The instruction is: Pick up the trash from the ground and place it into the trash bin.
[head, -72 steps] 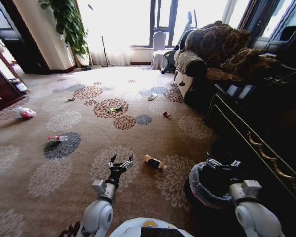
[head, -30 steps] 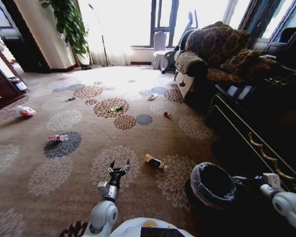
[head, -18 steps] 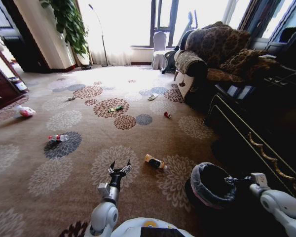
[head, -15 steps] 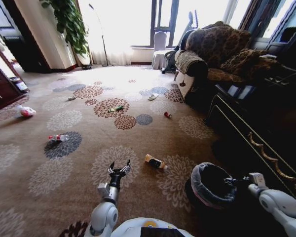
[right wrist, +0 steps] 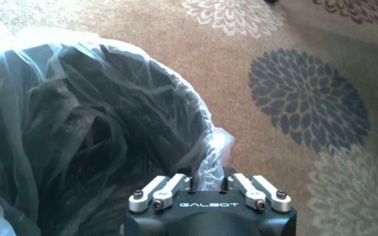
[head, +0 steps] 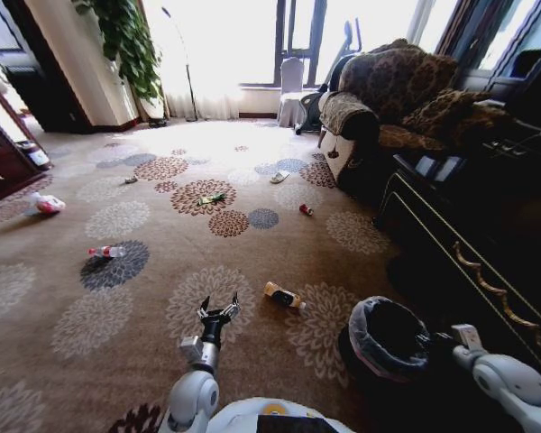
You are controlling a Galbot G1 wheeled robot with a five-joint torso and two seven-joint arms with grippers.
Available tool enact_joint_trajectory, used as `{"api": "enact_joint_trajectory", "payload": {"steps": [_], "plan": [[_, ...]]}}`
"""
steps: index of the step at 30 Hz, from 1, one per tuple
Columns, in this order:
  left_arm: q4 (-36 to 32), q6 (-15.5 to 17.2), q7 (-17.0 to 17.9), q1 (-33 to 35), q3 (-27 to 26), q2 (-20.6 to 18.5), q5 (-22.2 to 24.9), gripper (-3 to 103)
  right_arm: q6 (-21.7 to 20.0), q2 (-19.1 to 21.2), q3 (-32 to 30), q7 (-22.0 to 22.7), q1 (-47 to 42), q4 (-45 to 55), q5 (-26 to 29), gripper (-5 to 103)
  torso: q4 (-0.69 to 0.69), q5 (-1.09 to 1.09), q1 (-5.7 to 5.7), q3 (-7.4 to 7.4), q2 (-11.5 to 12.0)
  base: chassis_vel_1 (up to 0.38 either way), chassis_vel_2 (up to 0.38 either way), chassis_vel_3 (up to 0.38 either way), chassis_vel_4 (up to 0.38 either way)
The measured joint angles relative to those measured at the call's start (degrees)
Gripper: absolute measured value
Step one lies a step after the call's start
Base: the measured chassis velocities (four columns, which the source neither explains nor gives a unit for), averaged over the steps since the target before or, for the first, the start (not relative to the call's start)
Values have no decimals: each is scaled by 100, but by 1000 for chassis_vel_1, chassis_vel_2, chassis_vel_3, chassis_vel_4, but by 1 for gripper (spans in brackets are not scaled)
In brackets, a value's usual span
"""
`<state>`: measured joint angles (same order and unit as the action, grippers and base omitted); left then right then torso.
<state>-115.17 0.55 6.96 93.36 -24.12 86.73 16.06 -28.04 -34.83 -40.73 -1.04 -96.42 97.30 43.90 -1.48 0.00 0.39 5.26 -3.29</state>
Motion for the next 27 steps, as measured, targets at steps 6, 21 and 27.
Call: {"api": "enact_joint_trajectory", "payload": {"steps": [6, 21, 27], "plan": [[20, -29, -7, 3, 3, -4, -11, 100, 55, -34, 14, 6, -43, 67, 26, 2, 2, -6, 0, 0, 0, 0, 0, 0, 0], [152, -165, -66, -54, -11, -289, -185, 99, 313, -594, -290, 5, 267, 793, 568, 0, 1, -1, 0, 1, 0, 0, 0, 0, 0], [275, -200, -167, -133, -31, -687, -255, 99, 547, -832, -327, 0, 299, 1318, 637, 0, -2, -1, 0, 1, 0, 0, 0, 0, 0]]}}
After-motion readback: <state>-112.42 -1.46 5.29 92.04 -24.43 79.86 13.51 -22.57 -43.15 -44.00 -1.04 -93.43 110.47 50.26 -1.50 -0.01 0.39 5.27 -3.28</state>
